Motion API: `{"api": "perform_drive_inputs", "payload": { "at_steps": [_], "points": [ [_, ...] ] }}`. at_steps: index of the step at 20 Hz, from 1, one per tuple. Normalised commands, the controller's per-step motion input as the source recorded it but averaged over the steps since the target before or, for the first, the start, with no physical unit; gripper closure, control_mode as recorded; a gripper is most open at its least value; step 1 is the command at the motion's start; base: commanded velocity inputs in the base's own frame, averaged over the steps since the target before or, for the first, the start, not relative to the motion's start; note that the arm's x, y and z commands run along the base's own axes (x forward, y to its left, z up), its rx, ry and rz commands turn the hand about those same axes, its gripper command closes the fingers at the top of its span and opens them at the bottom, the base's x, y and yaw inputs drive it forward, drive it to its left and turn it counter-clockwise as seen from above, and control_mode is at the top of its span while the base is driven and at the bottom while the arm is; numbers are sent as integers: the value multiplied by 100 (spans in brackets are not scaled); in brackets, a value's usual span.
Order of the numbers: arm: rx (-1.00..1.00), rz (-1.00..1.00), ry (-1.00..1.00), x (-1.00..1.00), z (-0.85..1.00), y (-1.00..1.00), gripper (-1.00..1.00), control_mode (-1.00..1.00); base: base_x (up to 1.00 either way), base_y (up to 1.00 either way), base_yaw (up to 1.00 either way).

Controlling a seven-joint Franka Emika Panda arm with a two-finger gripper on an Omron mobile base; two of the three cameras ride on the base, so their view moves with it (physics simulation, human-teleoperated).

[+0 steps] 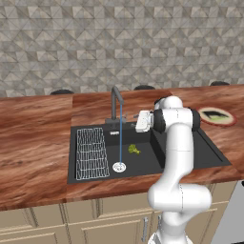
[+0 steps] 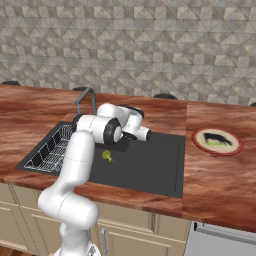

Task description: Turn on the sink faucet. Then move the broccoli from the counter to the sink. Turn off the sink. Move the vegetable from the sink to the pot next to the stove. Finally move the pot to the rear center burner.

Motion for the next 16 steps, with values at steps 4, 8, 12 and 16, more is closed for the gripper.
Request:
{"api": "perform_drive_inputs", "payload": {
  "at_steps": [4,8,12,16],
  "points": [
    [0,-2,0,0,11,25,-100,-100,0,0,0],
    [-1,0,6,1,18,30,-100,-100,0,0,0],
    [0,0,4,5,7,18,-100,-100,0,0,0],
    [0,0,1,10,0,10,-100,-100,0,0,0]
  ]
}}
